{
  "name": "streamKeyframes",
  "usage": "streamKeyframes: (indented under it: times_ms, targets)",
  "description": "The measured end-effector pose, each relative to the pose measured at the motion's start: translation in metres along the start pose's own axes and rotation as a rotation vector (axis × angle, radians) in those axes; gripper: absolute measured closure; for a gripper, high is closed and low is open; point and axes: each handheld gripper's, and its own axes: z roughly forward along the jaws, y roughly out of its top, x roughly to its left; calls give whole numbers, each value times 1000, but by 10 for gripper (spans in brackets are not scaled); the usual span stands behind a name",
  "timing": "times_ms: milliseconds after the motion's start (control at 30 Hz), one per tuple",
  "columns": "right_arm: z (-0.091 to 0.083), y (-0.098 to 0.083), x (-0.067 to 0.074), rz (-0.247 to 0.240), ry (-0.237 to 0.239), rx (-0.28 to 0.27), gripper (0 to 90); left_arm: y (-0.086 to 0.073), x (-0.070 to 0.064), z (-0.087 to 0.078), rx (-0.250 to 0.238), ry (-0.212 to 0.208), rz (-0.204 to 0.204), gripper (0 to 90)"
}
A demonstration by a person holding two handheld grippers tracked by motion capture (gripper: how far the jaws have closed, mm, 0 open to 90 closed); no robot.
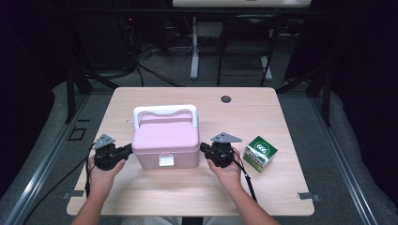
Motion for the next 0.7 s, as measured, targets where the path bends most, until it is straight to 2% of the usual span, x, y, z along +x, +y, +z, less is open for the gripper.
streamKeyframes:
  times_ms: [167,367,433,700]
  targets:
    - [-2,0,4,-11,-4,1,898,1,-2,1,5,-12,-4,894]
    - [-6,0,4,-14,-9,12,899,2,-5,1,12,-9,1,897]
    - [-7,0,5,-29,-23,14,899,2,-7,1,16,-10,9,898]
    - [-18,-5,3,-26,-26,16,900,1,-16,3,17,-15,17,899]
